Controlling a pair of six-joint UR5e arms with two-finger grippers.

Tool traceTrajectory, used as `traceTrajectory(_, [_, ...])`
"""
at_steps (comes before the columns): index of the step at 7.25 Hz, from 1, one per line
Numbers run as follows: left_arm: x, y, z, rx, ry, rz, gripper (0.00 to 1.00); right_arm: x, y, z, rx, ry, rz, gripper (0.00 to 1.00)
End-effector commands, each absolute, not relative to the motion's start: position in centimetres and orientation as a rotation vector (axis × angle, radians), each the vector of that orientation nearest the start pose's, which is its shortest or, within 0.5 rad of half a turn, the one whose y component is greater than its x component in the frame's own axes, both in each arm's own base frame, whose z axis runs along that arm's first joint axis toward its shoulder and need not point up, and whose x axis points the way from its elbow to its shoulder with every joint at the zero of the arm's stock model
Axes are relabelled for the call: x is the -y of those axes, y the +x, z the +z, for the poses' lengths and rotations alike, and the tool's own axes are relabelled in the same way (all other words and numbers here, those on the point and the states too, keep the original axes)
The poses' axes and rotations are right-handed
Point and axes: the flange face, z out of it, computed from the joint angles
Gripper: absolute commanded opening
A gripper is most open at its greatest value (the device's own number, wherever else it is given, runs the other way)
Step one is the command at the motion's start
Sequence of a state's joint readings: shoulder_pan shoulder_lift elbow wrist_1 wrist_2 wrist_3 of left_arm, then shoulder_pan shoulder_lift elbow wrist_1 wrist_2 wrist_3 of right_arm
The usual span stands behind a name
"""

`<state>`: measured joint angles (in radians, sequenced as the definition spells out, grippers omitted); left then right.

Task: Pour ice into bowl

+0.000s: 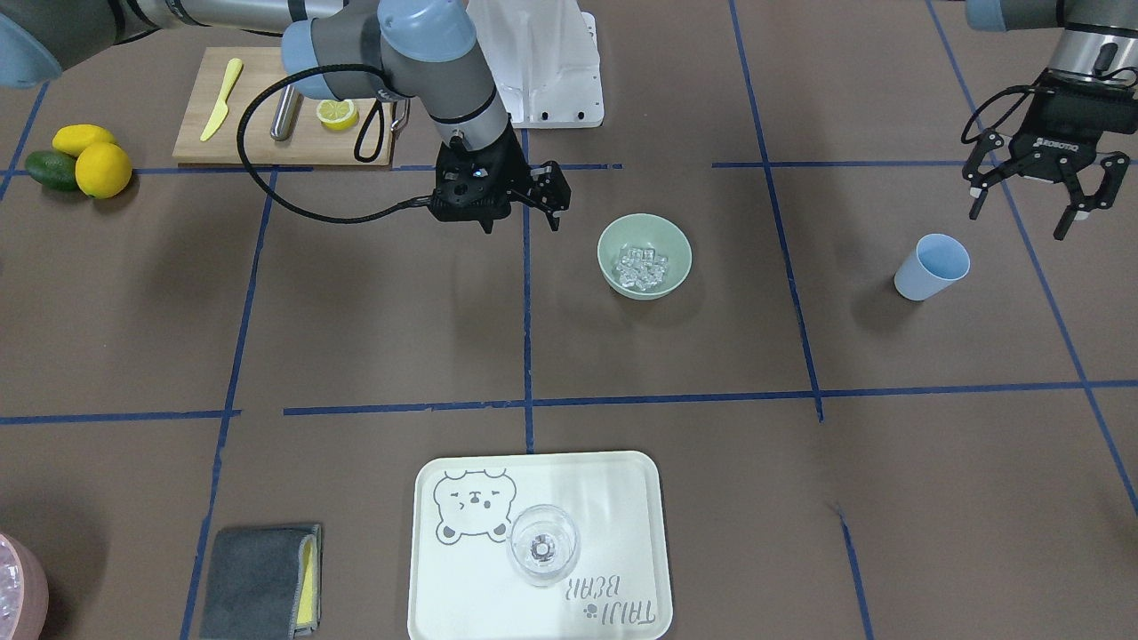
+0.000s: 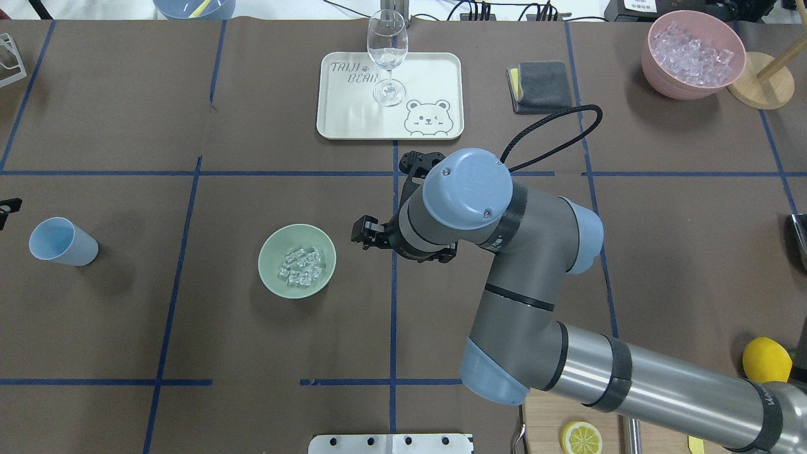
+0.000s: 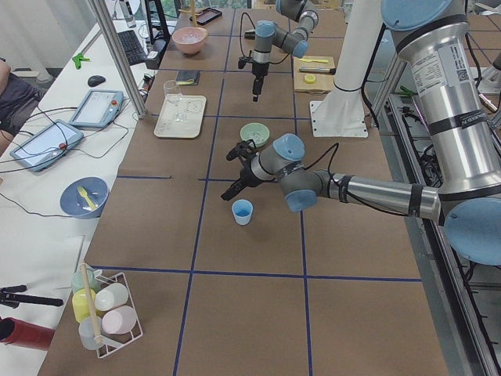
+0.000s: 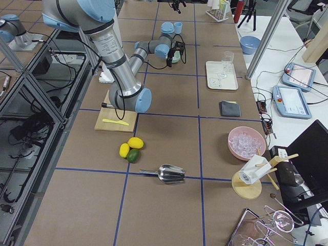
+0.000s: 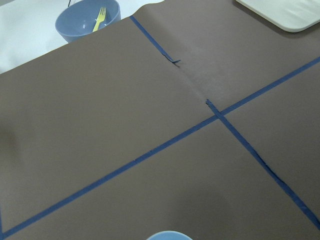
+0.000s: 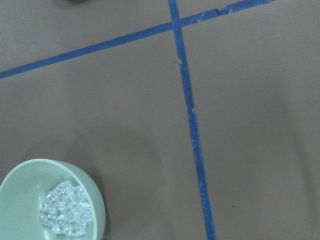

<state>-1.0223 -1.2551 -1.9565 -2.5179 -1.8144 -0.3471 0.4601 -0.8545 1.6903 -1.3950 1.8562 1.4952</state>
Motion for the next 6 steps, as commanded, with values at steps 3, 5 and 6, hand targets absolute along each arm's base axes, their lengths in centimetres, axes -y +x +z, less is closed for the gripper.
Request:
traceTrajectory(3, [45.5,3.7,52.6,-0.520,0.773,0.410,1.00,41.7,-60.8,12.0,1.020,0.024,0.211,1.00])
traceTrajectory(5, [46.0,2.3,55.6,-0.573,0.676,0.380,1.00,42.3,-62.6,11.6,0.998,0.028,0.214,1.00])
traceTrajectory(6, [46.1,2.1,55.9,-0.571,0.668,0.373,1.00,42.2,-63.6,11.8,0.982,0.025,0.209,1.00])
